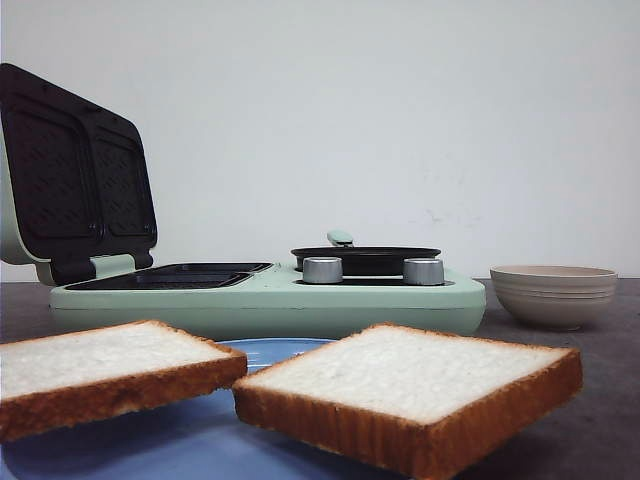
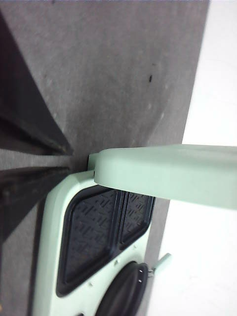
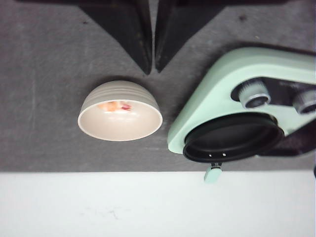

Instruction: Make breakfast with bread and shrimp

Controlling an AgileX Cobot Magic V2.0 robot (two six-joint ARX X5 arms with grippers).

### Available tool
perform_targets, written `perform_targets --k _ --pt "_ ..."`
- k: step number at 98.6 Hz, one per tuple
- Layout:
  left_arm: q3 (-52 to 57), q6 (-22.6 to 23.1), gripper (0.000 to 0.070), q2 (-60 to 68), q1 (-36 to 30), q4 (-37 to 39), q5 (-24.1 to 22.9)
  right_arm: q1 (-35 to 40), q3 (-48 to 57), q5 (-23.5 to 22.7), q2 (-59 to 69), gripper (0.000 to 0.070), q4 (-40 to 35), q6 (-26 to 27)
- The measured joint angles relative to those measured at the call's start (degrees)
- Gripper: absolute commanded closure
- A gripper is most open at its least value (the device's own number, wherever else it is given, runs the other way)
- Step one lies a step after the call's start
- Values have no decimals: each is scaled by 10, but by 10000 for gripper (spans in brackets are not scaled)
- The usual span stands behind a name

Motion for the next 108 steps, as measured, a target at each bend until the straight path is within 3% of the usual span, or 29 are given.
perform_targets --k 16,36,51,70,82,108 --pt "4 -97 696 0 0 -4 2 0 3 0 0 700 -7 55" --pt "66 -126 694 19 0 -4 4 0 102 21 7 700 -89 84" --pt "142 -127 692 94 0 -14 31 0 207 86 60 700 -179 90" --pt "299 -81 692 244 0 -69 32 0 314 57 195 700 -266 84" --pt "385 -56 692 319 -1 -103 39 0 369 56 266 700 -278 75" --pt "405 -47 683 339 -2 -184 74 0 393 15 296 700 -279 72"
